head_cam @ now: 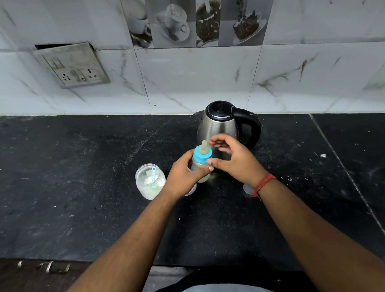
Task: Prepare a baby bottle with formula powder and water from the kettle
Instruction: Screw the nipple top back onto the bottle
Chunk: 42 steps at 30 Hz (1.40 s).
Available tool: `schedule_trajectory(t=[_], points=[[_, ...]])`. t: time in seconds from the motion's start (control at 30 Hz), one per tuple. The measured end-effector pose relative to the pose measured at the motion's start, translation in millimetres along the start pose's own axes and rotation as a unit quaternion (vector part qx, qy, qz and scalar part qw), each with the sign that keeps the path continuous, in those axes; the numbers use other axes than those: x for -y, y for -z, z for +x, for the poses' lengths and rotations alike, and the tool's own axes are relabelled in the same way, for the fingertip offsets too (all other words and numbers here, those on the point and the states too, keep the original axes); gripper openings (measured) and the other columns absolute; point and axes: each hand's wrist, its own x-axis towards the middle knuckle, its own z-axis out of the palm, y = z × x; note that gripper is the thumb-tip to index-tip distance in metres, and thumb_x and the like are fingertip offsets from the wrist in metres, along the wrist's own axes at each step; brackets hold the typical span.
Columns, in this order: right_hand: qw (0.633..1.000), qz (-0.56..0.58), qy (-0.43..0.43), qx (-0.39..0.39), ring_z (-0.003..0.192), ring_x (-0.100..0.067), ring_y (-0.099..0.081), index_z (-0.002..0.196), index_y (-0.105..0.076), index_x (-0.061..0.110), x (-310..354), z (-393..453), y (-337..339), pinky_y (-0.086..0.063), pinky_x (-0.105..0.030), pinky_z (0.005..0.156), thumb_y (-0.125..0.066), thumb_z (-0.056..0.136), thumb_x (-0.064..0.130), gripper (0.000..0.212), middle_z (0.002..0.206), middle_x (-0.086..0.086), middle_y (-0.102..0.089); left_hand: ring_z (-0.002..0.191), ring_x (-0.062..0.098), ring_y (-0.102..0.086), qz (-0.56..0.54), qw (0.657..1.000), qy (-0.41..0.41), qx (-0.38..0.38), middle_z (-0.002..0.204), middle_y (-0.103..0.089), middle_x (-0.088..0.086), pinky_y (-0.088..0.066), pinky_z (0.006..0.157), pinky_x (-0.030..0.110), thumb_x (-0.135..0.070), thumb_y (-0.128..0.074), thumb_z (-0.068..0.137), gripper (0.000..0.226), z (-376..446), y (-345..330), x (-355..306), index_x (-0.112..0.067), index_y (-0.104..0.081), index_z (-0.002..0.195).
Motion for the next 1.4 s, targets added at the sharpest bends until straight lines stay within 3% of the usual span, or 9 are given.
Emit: schedule_trajectory(t=[0.17, 0.3, 0.4, 0.5, 0.67, 0.9, 1.07, 1.27, 1.4], points=[[0.998, 0.022, -0.021, 0.063, 0.126, -0.007, -0.058, 0.136, -0.060, 0.019, 3, 6, 6, -0.045, -0.037, 0.113, -0.080, 0.083, 0.007, 0.058, 0.132, 0.006, -0.063, 0.110, -0.001, -0.068, 0.001, 1.000, -0.012, 0.021, 0.118, -0.073, -0.020, -0.049, 0.088, 0.010, -0.031, -0.088, 0.080, 0.055, -2, -3, -6, -0.030, -0.066, 0.131], [0.999, -0.034, 0.007, -0.027, 0.096, 0.004, -0.057, 0.110, -0.066, 0.015, 8, 5, -10, -0.045, -0.013, 0.085, -0.091, 0.071, 0.022, 0.046, 0.103, 0.013, -0.054, 0.110, -0.002, -0.068, 0.006, 1.000, -0.026, 0.013, 0.118, -0.073, -0.023, -0.049, 0.087, 0.009, -0.039, -0.085, 0.076, 0.053, -4, -7, -14, -0.045, -0.065, 0.125], [0.990, -0.088, 0.005, -0.107, 0.084, -0.002, -0.052, 0.096, -0.056, 0.011, 11, 3, -23, -0.045, -0.019, 0.073, -0.095, 0.061, 0.038, 0.059, 0.093, 0.010, -0.049, 0.111, -0.002, -0.068, 0.007, 0.999, -0.032, 0.017, 0.119, -0.072, -0.023, -0.051, 0.088, 0.011, -0.037, -0.083, 0.075, 0.055, -4, -9, -16, -0.047, -0.064, 0.126], [0.993, -0.097, -0.023, -0.068, 0.097, -0.017, -0.057, 0.103, -0.055, 0.012, 10, 2, -18, -0.052, -0.036, 0.086, -0.094, 0.062, 0.040, 0.063, 0.105, 0.001, -0.055, 0.108, -0.003, -0.068, 0.005, 0.999, -0.023, 0.025, 0.117, -0.073, -0.022, -0.053, 0.089, 0.014, -0.038, -0.084, 0.074, 0.054, -4, -6, -14, -0.049, -0.064, 0.123], [0.992, 0.093, -0.036, 0.073, 0.132, -0.020, -0.056, 0.132, -0.057, 0.012, 5, 1, 9, -0.040, -0.048, 0.117, -0.079, 0.085, 0.004, 0.053, 0.136, -0.008, -0.061, 0.108, 0.000, -0.069, -0.006, 0.999, -0.022, 0.027, 0.116, -0.074, -0.019, -0.051, 0.088, 0.011, -0.046, -0.086, 0.074, 0.058, -4, -2, -17, -0.032, -0.068, 0.127], [1.000, 0.007, -0.016, 0.016, 0.111, -0.014, -0.063, 0.122, -0.065, 0.013, 11, 3, 5, -0.052, -0.031, 0.099, -0.085, 0.079, 0.010, 0.047, 0.117, 0.001, -0.060, 0.106, -0.003, -0.069, -0.003, 0.999, -0.027, 0.024, 0.114, -0.074, -0.023, -0.050, 0.085, 0.010, -0.043, -0.086, 0.074, 0.052, -7, -8, -26, -0.041, -0.066, 0.122], [0.998, -0.045, -0.029, -0.045, 0.087, 0.002, -0.057, 0.104, -0.060, 0.022, 9, 1, -10, -0.045, -0.009, 0.076, -0.093, 0.070, 0.027, 0.048, 0.105, 0.006, -0.056, 0.109, -0.004, -0.068, 0.012, 0.999, -0.035, 0.024, 0.117, -0.073, -0.024, -0.049, 0.088, 0.009, -0.049, -0.083, 0.072, 0.064, -10, -8, -23, -0.032, -0.066, 0.131], [0.991, 0.068, -0.025, 0.108, 0.123, -0.010, -0.061, 0.134, -0.060, 0.012, 8, 3, 17, -0.048, -0.026, 0.105, -0.077, 0.087, 0.009, 0.050, 0.128, -0.002, -0.059, 0.103, 0.001, -0.070, -0.002, 0.997, -0.002, 0.073, 0.110, -0.076, -0.014, -0.052, 0.089, 0.015, -0.029, -0.089, 0.081, 0.044, -7, 2, -25, -0.030, -0.070, 0.121], [0.995, 0.086, -0.014, 0.052, 0.112, -0.010, -0.066, 0.123, -0.067, 0.015, 7, 2, 15, -0.051, -0.026, 0.101, -0.080, 0.083, 0.006, 0.043, 0.116, -0.001, -0.061, 0.102, -0.003, -0.069, 0.001, 0.998, -0.012, 0.059, 0.109, -0.076, -0.017, -0.049, 0.086, 0.010, -0.028, -0.090, 0.080, 0.048, -6, -2, -32, -0.026, -0.070, 0.124]])
